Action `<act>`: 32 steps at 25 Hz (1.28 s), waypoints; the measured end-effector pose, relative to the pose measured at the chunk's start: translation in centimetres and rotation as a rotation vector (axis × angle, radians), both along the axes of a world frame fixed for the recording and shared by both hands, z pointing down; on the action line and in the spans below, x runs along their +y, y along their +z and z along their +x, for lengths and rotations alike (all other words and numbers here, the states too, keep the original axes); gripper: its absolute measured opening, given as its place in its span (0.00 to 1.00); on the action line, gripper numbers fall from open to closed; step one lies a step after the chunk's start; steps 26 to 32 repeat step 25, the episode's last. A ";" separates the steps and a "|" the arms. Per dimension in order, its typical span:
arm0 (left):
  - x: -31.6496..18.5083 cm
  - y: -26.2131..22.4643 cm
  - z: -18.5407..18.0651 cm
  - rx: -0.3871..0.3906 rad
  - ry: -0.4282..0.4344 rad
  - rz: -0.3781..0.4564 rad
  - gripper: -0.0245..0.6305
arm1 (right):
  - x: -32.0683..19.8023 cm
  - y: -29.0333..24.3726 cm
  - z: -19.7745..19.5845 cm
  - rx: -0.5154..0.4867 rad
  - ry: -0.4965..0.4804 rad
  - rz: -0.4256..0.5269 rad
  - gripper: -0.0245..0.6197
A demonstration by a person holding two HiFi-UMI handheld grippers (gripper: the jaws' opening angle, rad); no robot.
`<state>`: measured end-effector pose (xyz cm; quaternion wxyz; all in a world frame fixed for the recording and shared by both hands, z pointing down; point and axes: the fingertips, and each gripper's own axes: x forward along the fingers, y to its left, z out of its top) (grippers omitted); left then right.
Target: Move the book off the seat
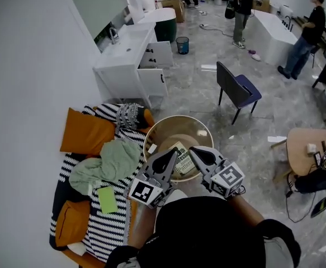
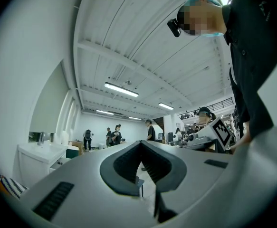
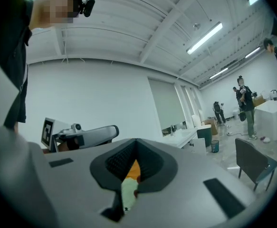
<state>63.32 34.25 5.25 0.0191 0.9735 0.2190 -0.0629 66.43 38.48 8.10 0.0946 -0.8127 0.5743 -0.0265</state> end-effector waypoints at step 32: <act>3.8 1.2 -1.2 -0.018 0.099 -0.001 0.05 | 2.9 -0.9 -2.0 -0.043 0.040 0.062 0.06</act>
